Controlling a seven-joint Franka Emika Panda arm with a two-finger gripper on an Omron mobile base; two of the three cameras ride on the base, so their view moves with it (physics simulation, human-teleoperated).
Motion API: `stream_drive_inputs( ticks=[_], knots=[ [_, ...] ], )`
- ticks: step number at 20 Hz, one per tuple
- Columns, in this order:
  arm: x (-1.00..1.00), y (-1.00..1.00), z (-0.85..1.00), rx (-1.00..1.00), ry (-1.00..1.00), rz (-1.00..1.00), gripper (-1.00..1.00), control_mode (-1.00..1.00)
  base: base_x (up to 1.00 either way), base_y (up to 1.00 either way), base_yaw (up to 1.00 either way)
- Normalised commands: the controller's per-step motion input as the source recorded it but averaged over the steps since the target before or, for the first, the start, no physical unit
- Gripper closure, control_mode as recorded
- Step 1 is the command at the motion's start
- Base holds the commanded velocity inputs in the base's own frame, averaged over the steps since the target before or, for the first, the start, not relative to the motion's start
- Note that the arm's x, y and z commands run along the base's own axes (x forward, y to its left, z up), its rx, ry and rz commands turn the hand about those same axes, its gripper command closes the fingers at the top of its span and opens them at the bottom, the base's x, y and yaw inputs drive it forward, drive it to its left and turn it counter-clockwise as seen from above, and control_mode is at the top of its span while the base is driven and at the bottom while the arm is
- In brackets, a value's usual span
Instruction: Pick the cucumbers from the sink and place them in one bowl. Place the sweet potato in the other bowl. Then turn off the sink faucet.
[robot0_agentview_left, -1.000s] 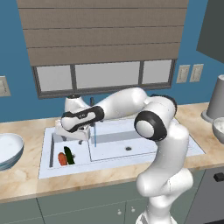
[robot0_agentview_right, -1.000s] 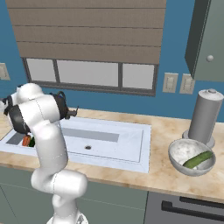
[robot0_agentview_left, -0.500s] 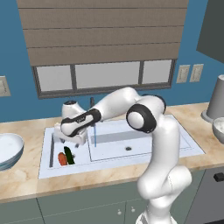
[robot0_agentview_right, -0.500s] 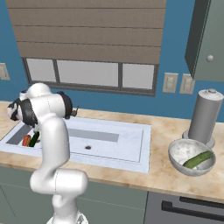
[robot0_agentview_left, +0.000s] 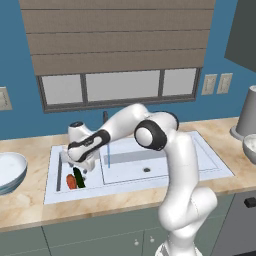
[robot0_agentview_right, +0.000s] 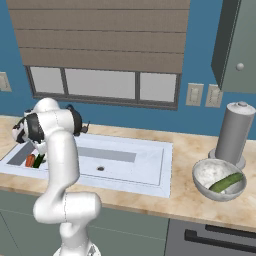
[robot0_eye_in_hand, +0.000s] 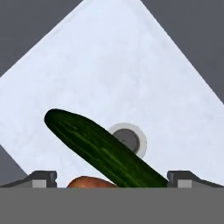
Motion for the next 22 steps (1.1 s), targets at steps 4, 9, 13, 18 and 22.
stream_drive_inputs(
  ticks=[4,9,13,18,22],
  knots=[
    [0.12,0.00,-0.35,0.00,0.03,-0.09,-1.00,-1.00,0.00,0.00,0.00],
    [0.09,0.01,-0.36,0.00,0.02,-0.08,-1.00,-1.00,0.00,0.00,0.00],
    [0.01,0.02,-0.39,0.00,0.02,-0.04,-1.00,-1.00,0.00,0.00,0.00],
    [0.00,0.09,-0.50,0.00,0.00,0.00,-1.00,-1.00,0.00,0.00,0.00],
    [-0.25,0.00,-0.79,0.00,0.04,0.00,1.00,-1.00,0.00,0.00,0.00]
  ],
)
